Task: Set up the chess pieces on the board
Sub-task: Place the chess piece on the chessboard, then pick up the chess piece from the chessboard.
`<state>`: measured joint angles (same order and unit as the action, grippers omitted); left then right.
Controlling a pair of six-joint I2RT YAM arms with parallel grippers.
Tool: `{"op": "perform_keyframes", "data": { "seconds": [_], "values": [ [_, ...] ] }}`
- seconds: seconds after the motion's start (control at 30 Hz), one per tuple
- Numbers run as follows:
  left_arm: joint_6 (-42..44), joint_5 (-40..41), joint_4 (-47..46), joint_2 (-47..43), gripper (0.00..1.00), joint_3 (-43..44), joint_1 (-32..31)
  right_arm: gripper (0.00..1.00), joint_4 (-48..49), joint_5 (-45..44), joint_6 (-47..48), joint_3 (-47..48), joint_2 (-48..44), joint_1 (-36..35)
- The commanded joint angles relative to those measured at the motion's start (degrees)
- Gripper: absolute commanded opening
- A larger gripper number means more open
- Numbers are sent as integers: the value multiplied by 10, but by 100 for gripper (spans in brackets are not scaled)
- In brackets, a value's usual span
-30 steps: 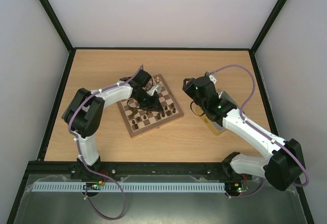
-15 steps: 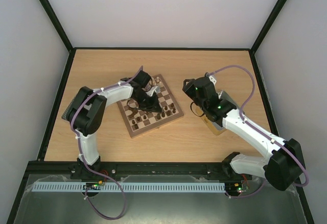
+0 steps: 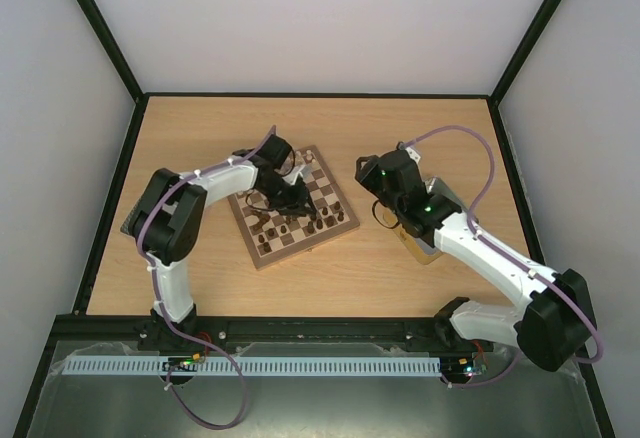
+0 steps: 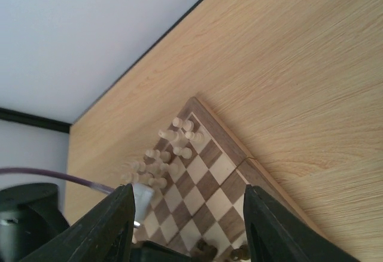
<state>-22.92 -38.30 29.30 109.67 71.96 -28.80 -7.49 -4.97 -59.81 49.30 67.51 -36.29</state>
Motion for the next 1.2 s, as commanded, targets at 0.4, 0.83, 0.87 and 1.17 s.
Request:
{"op": "perform_keyframes", "data": {
  "seconds": [0.4,0.83,0.87,1.17],
  "values": [
    [-49,152,-52,-190,38,-79,41,50,-134,134,264,176,221,-25],
    [-90,252,-124,-369,39,-220,81,27,-328,150,421,360,420,-72],
    [-90,248,-125,-377,39,-226,86,27,-332,150,423,369,428,-75],
    [-80,217,-137,-409,40,-262,114,29,-385,129,445,455,505,-97]
  ]
}}
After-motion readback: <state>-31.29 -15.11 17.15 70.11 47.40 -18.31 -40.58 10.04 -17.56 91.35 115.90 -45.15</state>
